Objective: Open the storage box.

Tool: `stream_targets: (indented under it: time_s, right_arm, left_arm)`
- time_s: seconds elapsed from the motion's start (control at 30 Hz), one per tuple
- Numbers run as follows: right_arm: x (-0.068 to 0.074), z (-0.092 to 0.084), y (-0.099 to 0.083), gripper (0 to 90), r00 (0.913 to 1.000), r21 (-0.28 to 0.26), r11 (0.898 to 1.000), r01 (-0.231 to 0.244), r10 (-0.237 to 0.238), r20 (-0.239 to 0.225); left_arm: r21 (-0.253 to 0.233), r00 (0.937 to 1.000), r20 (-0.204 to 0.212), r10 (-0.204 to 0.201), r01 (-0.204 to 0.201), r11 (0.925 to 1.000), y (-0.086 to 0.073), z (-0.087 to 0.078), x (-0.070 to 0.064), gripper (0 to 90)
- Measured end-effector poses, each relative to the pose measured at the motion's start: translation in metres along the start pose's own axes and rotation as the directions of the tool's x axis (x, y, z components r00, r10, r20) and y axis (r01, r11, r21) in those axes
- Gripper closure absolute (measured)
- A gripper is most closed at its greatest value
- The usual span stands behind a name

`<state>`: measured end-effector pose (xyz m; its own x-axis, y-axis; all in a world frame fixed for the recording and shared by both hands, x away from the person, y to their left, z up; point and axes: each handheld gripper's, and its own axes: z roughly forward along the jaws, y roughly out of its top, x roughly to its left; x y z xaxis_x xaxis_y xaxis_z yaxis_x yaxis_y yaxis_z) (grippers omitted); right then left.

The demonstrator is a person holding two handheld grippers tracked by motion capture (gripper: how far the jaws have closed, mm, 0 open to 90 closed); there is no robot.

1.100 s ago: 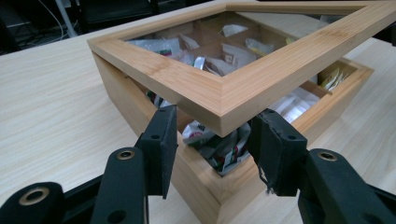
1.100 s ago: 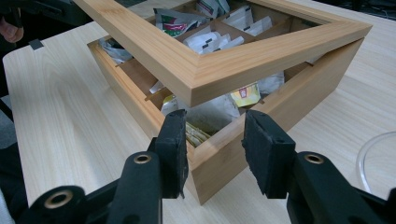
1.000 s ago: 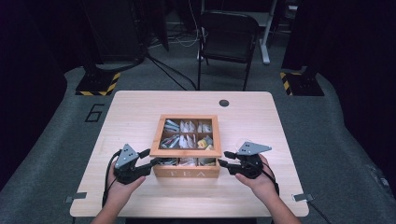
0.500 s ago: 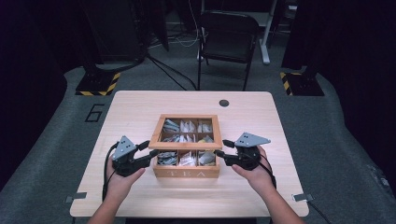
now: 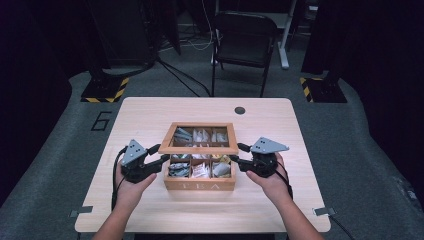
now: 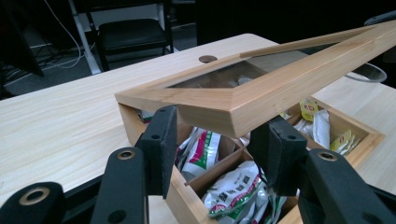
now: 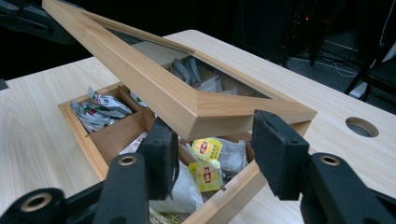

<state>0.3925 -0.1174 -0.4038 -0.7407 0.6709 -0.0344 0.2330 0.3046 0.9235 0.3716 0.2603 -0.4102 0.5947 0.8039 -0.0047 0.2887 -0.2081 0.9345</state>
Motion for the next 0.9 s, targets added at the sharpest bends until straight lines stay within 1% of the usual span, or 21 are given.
stream_targets:
  time_s: [0.03, 0.17, 0.2, 0.23, 0.27, 0.3, 0.4, 0.43, 0.47, 0.5, 0.57, 0.6, 0.63, 0.73, 0.77, 0.83, 0.87, 0.9]
  right_arm:
    - [-0.001, 0.000, 0.001, 51.2, 1.0000, 0.002, 1.000, 0.006, -0.006, 0.003]
    - [-0.002, -0.001, 0.008, 52.0, 1.0000, 0.006, 1.000, 0.005, -0.005, 0.001]
    - [-0.003, -0.001, 0.010, 52.0, 1.0000, 0.009, 1.000, 0.007, -0.007, 0.003]
    - [-0.003, -0.002, 0.012, 52.0, 0.9999, 0.011, 1.000, 0.013, -0.013, 0.001]
    - [-0.003, -0.002, 0.014, 52.0, 1.0000, 0.019, 1.000, 0.007, -0.007, 0.000]
    - [-0.004, -0.002, 0.015, 52.0, 0.9999, 0.018, 1.000, 0.017, -0.017, 0.001]
    - [-0.005, -0.003, 0.019, 52.0, 0.9999, 0.004, 1.000, 0.011, -0.011, 0.001]
    - [-0.006, -0.002, 0.019, 51.7, 0.9999, -0.009, 1.000, 0.015, -0.015, 0.000]
    - [-0.006, -0.002, 0.019, 50.5, 1.0000, -0.016, 1.000, 0.005, -0.005, 0.002]
    - [-0.007, -0.001, 0.018, 49.1, 1.0000, -0.018, 1.000, -0.007, 0.007, -0.005]
    - [-0.009, 0.001, 0.018, 46.5, 0.9997, -0.020, 1.000, -0.019, 0.019, 0.013]
    - [-0.009, 0.002, 0.018, 46.2, 0.9992, -0.020, 0.999, -0.026, 0.026, 0.029]
    - [-0.010, 0.003, 0.018, 46.2, 0.9991, -0.022, 0.999, -0.028, 0.029, 0.032]
    - [-0.012, 0.006, 0.019, 47.0, 0.9987, -0.029, 0.999, -0.033, 0.034, 0.037]
    - [-0.012, 0.007, 0.020, 47.4, 0.9988, -0.028, 0.999, -0.034, 0.035, 0.035]
    - [-0.012, 0.009, 0.022, 47.6, 0.9990, -0.025, 0.999, -0.020, 0.021, 0.039]
    - [-0.012, 0.010, 0.024, 47.9, 0.9986, -0.027, 1.000, -0.016, 0.017, 0.050]
    - [-0.012, 0.010, 0.025, 48.6, 0.9985, -0.023, 1.000, -0.001, 0.002, 0.056]
  left_arm:
    - [-0.009, 1.0000, -0.006, 0.002, -0.002, 1.0000, 0.001, 0.001, 0.000, 51.9]
    - [-0.015, 0.9999, -0.013, 0.009, -0.009, 0.9998, 0.004, 0.002, 0.002, 51.9]
    - [-0.023, 0.9997, -0.021, 0.010, -0.011, 0.9997, 0.006, 0.004, 0.003, 51.9]
    - [-0.023, 0.9997, -0.021, 0.010, -0.011, 0.9997, 0.006, 0.004, 0.003, 51.9]
    - [-0.023, 0.9996, -0.029, 0.008, -0.009, 0.9997, 0.008, 0.006, 0.003, 51.9]
    - [-0.022, 0.9995, -0.029, 0.012, -0.013, 0.9997, 0.009, 0.007, 0.004, 51.9]
    - [-0.029, 0.9987, -0.045, 0.024, -0.025, 0.9993, 0.013, 0.008, 0.004, 53.6]
    - [-0.019, 0.9987, -0.042, 0.028, -0.029, 0.9994, 0.015, 0.008, 0.005, 54.0]
    - [-0.024, 0.9983, -0.050, 0.030, -0.032, 0.9992, 0.015, 0.009, 0.005, 54.2]
    - [-0.020, 0.9976, -0.057, 0.040, -0.041, 0.9990, 0.016, 0.010, 0.005, 55.8]
    - [-0.026, 0.9983, -0.050, 0.030, -0.031, 0.9992, 0.017, 0.010, 0.007, 56.6]
    - [-0.026, 0.9983, -0.049, 0.032, -0.034, 0.9991, 0.018, 0.010, 0.007, 56.6]
    - [-0.026, 0.9980, -0.051, 0.038, -0.039, 0.9989, 0.019, 0.010, 0.008, 56.8]
    - [-0.031, 0.9977, -0.056, 0.038, -0.040, 0.9987, 0.024, 0.011, 0.009, 57.3]
    - [-0.035, 0.9981, -0.053, 0.031, -0.033, 0.9988, 0.025, 0.011, 0.010, 57.4]
    - [-0.038, 0.9982, -0.053, 0.027, -0.029, 0.9989, 0.029, 0.012, 0.011, 57.5]
    - [-0.036, 0.9982, -0.051, 0.030, -0.032, 0.9989, 0.030, 0.013, 0.012, 57.5]
    - [-0.040, 0.9980, -0.056, 0.030, -0.033, 0.9987, 0.032, 0.013, 0.012, 57.7]
